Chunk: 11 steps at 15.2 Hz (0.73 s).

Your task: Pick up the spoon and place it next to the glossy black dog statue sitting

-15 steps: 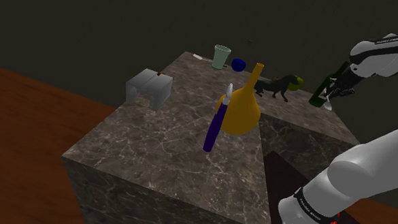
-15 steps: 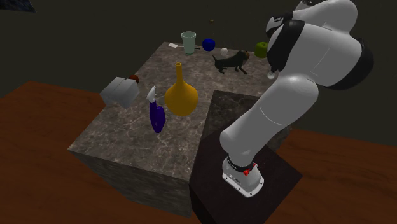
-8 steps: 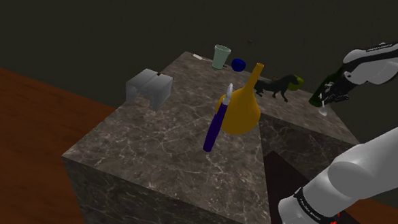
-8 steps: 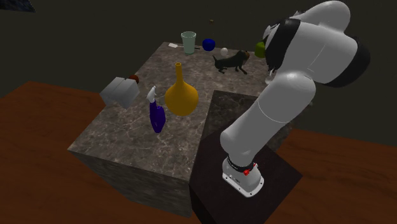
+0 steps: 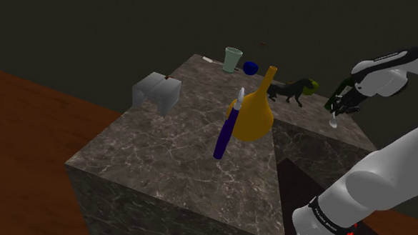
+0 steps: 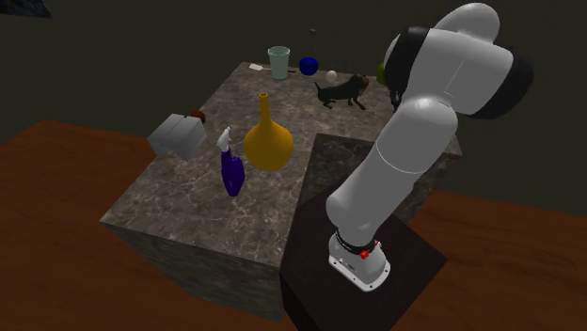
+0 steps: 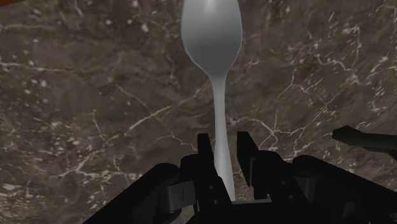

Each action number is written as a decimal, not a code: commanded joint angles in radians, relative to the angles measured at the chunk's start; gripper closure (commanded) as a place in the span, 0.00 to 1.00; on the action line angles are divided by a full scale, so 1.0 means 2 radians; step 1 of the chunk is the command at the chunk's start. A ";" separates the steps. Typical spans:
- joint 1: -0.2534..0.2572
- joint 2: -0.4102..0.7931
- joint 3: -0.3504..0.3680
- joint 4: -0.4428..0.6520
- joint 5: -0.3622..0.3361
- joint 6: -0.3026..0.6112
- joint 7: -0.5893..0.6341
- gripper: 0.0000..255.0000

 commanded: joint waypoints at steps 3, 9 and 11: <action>0.014 0.026 -0.017 -0.013 0.036 0.028 -0.028 1.00; 0.030 0.079 -0.035 -0.027 0.120 0.061 -0.092 1.00; 0.029 0.100 -0.033 -0.029 0.157 0.070 -0.119 1.00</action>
